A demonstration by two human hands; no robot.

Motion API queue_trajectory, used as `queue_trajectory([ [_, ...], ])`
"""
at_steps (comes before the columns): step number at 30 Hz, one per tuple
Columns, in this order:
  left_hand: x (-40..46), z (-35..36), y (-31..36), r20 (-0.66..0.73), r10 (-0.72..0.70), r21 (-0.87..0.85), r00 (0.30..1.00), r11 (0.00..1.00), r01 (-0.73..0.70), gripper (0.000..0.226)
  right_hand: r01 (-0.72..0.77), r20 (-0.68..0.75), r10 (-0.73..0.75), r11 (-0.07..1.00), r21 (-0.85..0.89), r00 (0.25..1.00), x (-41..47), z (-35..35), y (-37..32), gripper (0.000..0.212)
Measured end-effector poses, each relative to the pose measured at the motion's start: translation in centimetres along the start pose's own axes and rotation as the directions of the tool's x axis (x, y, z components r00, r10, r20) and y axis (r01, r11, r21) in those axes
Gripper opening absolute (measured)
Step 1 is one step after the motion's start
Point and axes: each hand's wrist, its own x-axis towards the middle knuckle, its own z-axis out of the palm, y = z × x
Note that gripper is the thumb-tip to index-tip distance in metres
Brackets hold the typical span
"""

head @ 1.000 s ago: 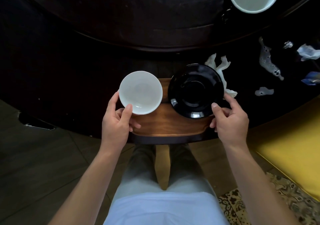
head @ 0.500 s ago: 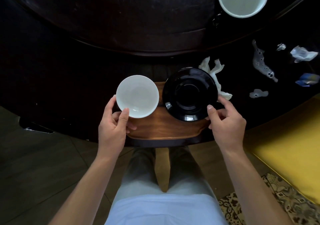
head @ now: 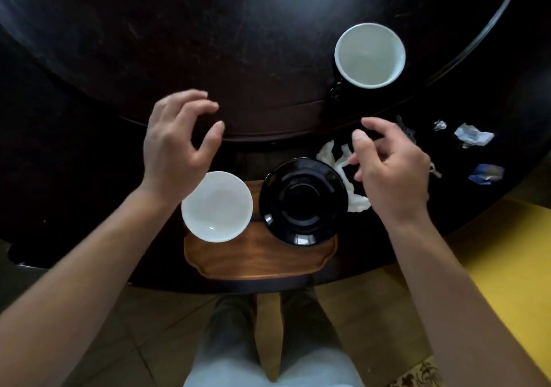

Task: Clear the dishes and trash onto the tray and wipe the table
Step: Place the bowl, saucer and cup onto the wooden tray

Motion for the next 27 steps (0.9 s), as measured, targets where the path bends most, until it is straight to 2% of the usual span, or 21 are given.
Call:
queue_trajectory([
  [4,6.1,4.4,-0.9,0.2,0.042,0.149,0.979,0.986,-0.073,0.057,0.059,0.01,-0.058,0.994,-0.095,0.998,3.0,2.6,-0.2,0.048],
  [7,8.9,6.2,-0.8,0.311,0.04,0.214,0.95,0.97,-0.111,0.067,0.009,0.013,-0.008,0.999,-0.053,1.0,4.1,3.9,0.0,0.048],
  [11,10.4,7.5,-0.8,0.337,-0.022,0.262,0.941,0.962,-0.072,0.069,-0.117,0.033,0.113,0.984,0.134,0.993,4.5,5.0,-0.7,0.033],
  [16,10.4,7.8,-0.9,0.361,-0.057,0.311,0.931,0.948,-0.062,0.071,-0.185,-0.049,0.205,0.946,0.267,0.978,4.8,6.2,-1.8,0.036],
  [19,10.5,7.6,-0.7,0.358,-0.061,0.318,0.932,0.946,-0.06,0.07,-0.238,-0.027,0.261,0.912,0.334,0.965,4.7,6.6,-2.1,0.033],
  [24,10.5,7.6,-0.8,0.352,-0.067,0.312,0.934,0.949,-0.049,0.07,-0.356,0.088,0.363,0.79,0.499,0.928,4.8,6.6,-2.6,0.02],
  [27,10.4,7.6,-0.9,0.344,-0.069,0.315,0.936,0.948,-0.046,0.07,-0.435,0.174,0.43,0.64,0.633,0.886,4.7,6.1,-3.5,0.018],
])
